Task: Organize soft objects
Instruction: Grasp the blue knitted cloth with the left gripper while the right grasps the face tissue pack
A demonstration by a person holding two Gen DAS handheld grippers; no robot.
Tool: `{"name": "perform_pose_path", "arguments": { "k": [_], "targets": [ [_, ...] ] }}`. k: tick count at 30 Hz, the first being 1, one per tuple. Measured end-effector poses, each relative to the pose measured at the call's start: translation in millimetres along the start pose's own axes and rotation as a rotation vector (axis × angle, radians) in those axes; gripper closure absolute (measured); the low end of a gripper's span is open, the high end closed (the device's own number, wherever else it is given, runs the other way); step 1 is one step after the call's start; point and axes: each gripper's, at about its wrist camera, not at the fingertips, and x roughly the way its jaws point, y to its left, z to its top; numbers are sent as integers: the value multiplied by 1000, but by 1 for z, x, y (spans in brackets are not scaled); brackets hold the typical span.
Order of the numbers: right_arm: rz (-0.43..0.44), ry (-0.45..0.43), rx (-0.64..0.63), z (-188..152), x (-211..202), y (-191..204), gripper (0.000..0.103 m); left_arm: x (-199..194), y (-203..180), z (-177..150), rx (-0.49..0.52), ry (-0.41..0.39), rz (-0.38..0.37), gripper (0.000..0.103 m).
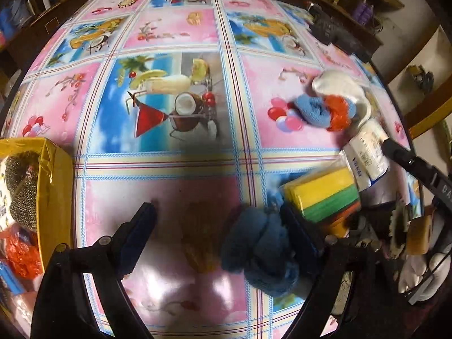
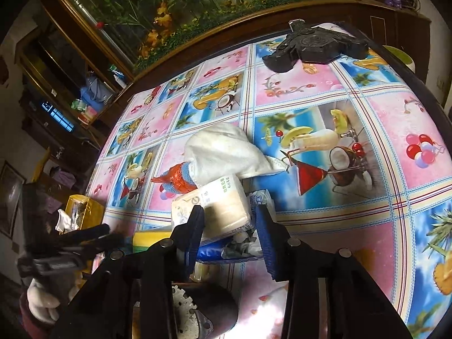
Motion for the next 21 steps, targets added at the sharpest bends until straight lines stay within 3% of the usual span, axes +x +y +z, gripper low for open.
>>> {"name": "perform_pose_path", "arguments": {
  "k": [2, 4, 7, 14, 21],
  "targets": [
    [-18, -11, -6, 0, -3, 0, 65, -9, 8, -9, 24, 35, 10, 25],
    [-23, -22, 1, 1, -6, -1, 63, -18, 14, -24, 70, 58, 38, 26],
    [-27, -44, 29, 2, -13, -7, 52, -36, 27, -53, 109, 77, 42, 26],
    [-15, -76, 54, 0, -22, -12, 43, -76, 56, -92, -36, -61, -107, 25],
    [13, -55, 63, 2, -19, -17, 40, -34, 15, -106, 83, -88, -3, 25]
  ]
}}
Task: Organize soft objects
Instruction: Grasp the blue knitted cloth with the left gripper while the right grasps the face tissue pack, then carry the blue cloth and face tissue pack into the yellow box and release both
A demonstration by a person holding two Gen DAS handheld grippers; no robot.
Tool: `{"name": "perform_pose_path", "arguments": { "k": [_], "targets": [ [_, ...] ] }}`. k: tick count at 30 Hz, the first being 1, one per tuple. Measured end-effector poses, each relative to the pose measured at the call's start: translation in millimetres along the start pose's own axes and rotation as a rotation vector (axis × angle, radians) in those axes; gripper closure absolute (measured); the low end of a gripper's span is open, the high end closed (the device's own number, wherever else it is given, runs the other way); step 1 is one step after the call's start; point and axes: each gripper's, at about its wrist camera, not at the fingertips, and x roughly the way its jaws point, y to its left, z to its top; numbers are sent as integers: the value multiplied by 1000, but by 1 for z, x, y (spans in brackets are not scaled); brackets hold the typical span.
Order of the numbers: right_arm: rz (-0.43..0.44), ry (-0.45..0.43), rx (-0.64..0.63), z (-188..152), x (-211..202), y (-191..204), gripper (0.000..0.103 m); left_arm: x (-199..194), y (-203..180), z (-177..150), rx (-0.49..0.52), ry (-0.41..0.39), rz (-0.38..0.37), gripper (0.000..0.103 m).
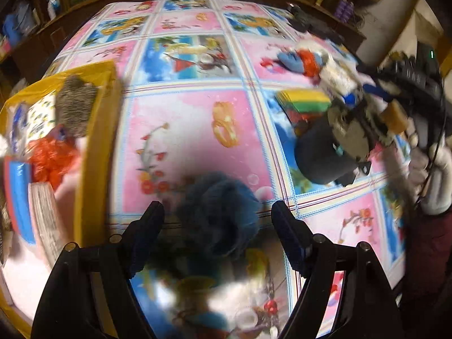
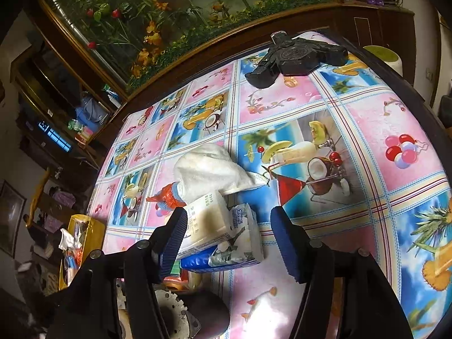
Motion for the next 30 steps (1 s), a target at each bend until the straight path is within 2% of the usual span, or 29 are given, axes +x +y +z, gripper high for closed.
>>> {"name": "perform_pose_path", "arguments": {
  "k": [2, 4, 5, 6, 12, 18, 21, 27, 28, 29, 30],
  "targets": [
    [9, -1, -5, 0, 1, 1, 34, 5, -13, -3, 61, -27, 58, 25],
    [10, 4, -8, 1, 4, 0, 30, 0, -16, -5, 70, -50, 26, 51],
    [14, 9, -5, 1, 6, -1, 29, -3, -15, -4, 63, -51, 1, 61],
    [18, 14, 0, 1, 8, -2, 29, -7, -10, -3, 33, -58, -28, 61],
    [31, 10, -4, 0, 11, 2, 27, -50, 5, -13, -68, -174, -84, 61],
    [73, 48, -124, -8, 21, 26, 20, -83, 15, -35, -89, -231, -100, 61],
    [12, 63, -217, -10, 32, 43, 16, -92, 24, -45, -90, -235, -99, 61],
    [-114, 145, -304, -5, 55, 70, 16, -106, 41, -56, -110, -263, -114, 61],
    [-136, 158, -318, -4, 58, 74, 17, -107, 43, -57, -115, -266, -113, 61],
    [-170, 169, -334, -3, 61, 78, 22, -108, 46, -58, -124, -267, -111, 61],
    [-199, 175, -348, -3, 63, 84, 39, -108, 48, -59, -132, -269, -110, 61]
  ]
}}
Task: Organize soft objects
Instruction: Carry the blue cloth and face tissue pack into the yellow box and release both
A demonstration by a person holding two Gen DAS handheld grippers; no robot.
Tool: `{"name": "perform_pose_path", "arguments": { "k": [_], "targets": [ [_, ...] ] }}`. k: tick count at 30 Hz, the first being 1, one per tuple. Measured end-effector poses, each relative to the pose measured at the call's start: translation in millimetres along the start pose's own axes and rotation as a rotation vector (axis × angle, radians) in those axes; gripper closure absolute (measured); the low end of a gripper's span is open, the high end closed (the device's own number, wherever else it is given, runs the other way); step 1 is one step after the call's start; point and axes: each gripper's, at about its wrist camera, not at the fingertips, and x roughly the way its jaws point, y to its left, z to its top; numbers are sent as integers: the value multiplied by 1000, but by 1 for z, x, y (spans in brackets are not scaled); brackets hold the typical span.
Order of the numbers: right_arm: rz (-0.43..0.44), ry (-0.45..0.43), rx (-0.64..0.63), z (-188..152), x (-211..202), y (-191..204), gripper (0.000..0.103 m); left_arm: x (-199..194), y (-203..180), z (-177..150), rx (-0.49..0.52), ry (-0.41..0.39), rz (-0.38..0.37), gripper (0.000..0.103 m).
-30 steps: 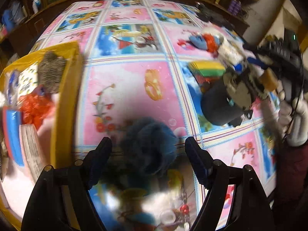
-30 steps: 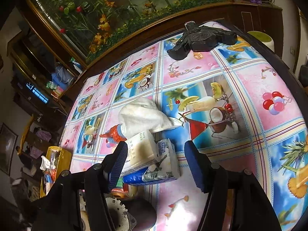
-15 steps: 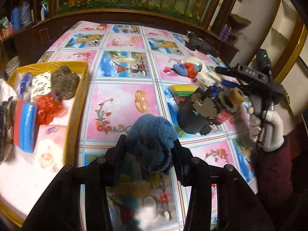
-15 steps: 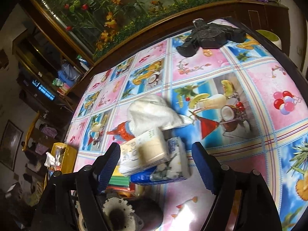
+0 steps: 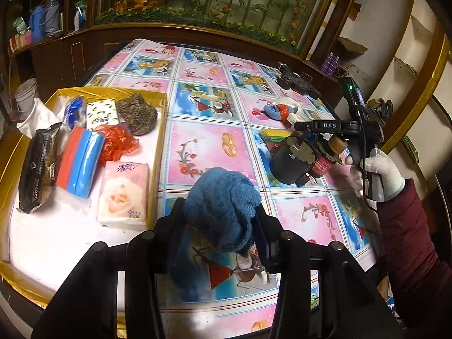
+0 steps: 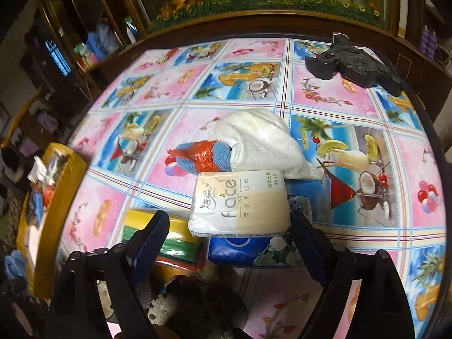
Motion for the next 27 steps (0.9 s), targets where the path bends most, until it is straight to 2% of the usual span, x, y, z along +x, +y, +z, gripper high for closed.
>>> {"name": "perform_pose_path", "arguments": {
  "k": [6, 13, 16, 21, 25, 27],
  "targets": [
    [-122, -5, -29, -1, -11, 21, 41, 2, 1, -2, -24, 3, 0, 61],
    [-123, -152, 22, -18, -79, 25, 41, -4, 4, -12, -40, -17, -69, 61],
    [-63, -199, 45, -35, -108, 31, 41, -10, 6, -14, -43, -37, -84, 61],
    [109, -237, 20, -71, -132, 66, 40, -18, 20, -15, -81, -66, -100, 61],
    [232, -217, -44, -87, -131, 112, 40, -21, 44, -13, -115, -77, -51, 61],
    [296, -192, -77, -88, -127, 134, 40, -24, 61, -13, -137, -82, 5, 61]
  ]
}}
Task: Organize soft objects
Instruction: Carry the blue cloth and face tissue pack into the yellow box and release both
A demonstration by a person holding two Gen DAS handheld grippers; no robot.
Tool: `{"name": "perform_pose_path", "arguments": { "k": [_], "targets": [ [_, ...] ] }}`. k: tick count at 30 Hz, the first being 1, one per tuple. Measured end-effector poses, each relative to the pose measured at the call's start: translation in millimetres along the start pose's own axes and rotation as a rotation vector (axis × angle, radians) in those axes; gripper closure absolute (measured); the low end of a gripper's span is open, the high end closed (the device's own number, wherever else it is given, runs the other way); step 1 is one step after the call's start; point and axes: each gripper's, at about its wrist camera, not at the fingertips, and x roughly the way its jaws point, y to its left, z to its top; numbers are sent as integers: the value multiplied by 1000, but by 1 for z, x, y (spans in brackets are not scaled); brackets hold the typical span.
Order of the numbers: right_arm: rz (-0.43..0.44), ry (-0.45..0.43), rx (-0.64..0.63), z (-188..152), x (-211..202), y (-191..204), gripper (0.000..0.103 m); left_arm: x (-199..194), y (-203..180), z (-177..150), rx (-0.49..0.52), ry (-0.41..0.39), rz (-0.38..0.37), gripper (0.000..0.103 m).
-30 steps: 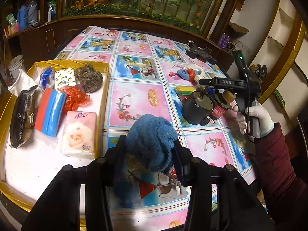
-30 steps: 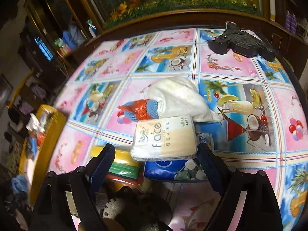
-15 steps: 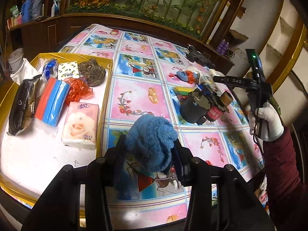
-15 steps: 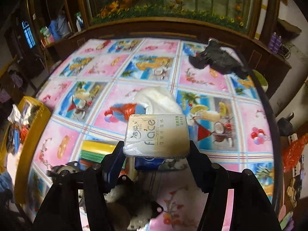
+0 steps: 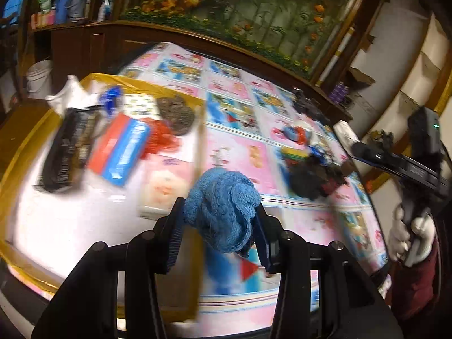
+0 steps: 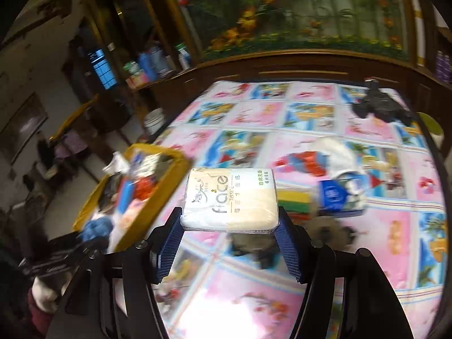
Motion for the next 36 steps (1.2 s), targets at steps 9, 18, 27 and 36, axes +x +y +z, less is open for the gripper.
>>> {"name": "perform_pose_path", "arguments": {
  "k": [9, 18, 27, 36],
  "targets": [
    [143, 115, -181, 15, 73, 98, 40, 15, 94, -1, -135, 106, 232, 60],
    [184, 262, -331, 8, 162, 184, 39, 41, 127, 26, -189, 137, 232, 46],
    [134, 326, -461, -20, 215, 230, 32, -22, 141, 20, -313, -53, 115, 41],
    [140, 228, -443, -17, 178, 231, 20, -53, 121, 20, -307, -136, 105, 39]
  ]
}}
